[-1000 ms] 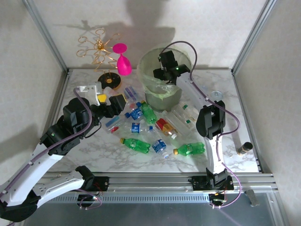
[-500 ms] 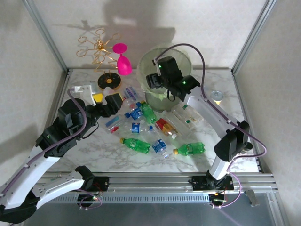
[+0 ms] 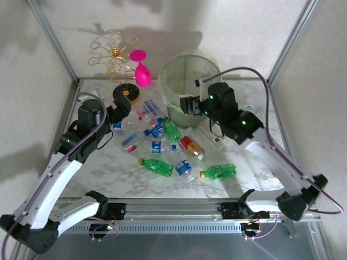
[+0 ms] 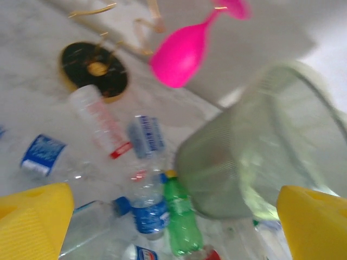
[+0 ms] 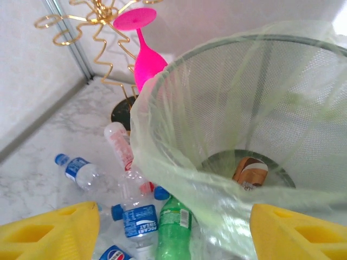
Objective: Put the plastic bottles in the bin
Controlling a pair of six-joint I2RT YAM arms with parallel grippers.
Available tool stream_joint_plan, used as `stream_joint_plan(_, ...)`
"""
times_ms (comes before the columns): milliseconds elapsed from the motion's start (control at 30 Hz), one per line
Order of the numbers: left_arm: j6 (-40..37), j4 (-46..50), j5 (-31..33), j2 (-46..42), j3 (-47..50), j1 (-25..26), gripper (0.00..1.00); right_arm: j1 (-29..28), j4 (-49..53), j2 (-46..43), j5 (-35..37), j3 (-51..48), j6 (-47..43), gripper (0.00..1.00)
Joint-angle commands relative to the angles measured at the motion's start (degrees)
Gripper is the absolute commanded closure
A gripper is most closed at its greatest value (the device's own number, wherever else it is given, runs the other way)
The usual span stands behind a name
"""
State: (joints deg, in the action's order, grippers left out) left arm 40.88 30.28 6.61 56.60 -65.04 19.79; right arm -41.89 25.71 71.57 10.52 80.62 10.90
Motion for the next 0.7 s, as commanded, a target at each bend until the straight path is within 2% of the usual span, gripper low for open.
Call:
stream_joint_plan(0, 12.0, 1.26, -3.89, 2.69, 3.17, -5.18, 0.01, -0.16, -3.17, -6.22, 3.42, -6.11, 4.33, 0.27)
stream_joint_plan(167, 22.29, -3.02, -7.17, 10.47, 6.12, -12.51, 0.0, -0.16, -5.27, -16.43, 7.29, -14.88, 6.0, 0.26)
stream_joint_plan(300, 27.9, -6.13, -11.8, 18.65, 7.04, -17.62, 0.0, -0.15, -5.77, -21.8, 7.06, -18.45, 7.34, 0.26)
stream_joint_plan(467, 31.57, -9.19, -11.66, 28.43, 5.79, -19.17, 0.0, -0.17, -6.6, -25.57, 5.42, -20.45, 7.89, 0.26)
stream_joint_plan(667, 32.3, -7.93, -12.77, 39.81, 0.95, -19.7, 0.01, -0.13, -6.64, -26.06, 6.89, -21.54, 6.49, 0.25)
